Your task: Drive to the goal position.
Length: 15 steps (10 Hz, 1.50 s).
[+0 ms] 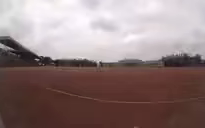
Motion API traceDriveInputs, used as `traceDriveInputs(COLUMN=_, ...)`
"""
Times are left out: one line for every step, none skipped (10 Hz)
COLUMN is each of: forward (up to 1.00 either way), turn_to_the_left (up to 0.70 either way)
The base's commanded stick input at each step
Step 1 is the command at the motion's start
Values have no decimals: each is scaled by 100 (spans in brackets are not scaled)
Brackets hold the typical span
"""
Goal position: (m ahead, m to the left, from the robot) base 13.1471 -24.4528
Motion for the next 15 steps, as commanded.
traceDriveInputs(forward=0, turn_to_the_left=-70)
traceDriveInputs(forward=0, turn_to_the_left=-70)
traceDriveInputs(forward=0, turn_to_the_left=-70)
traceDriveInputs(forward=0, turn_to_the_left=-70)
traceDriveInputs(forward=0, turn_to_the_left=-70)
traceDriveInputs(forward=0, turn_to_the_left=-70)
traceDriveInputs(forward=0, turn_to_the_left=-70)
traceDriveInputs(forward=0, turn_to_the_left=-70)
traceDriveInputs(forward=0, turn_to_the_left=-70)
traceDriveInputs(forward=0, turn_to_the_left=-70)
traceDriveInputs(forward=0, turn_to_the_left=-70)
traceDriveInputs(forward=0, turn_to_the_left=-70)
traceDriveInputs(forward=0, turn_to_the_left=-70)
traceDriveInputs(forward=0, turn_to_the_left=-70)
traceDriveInputs(forward=0, turn_to_the_left=-70)
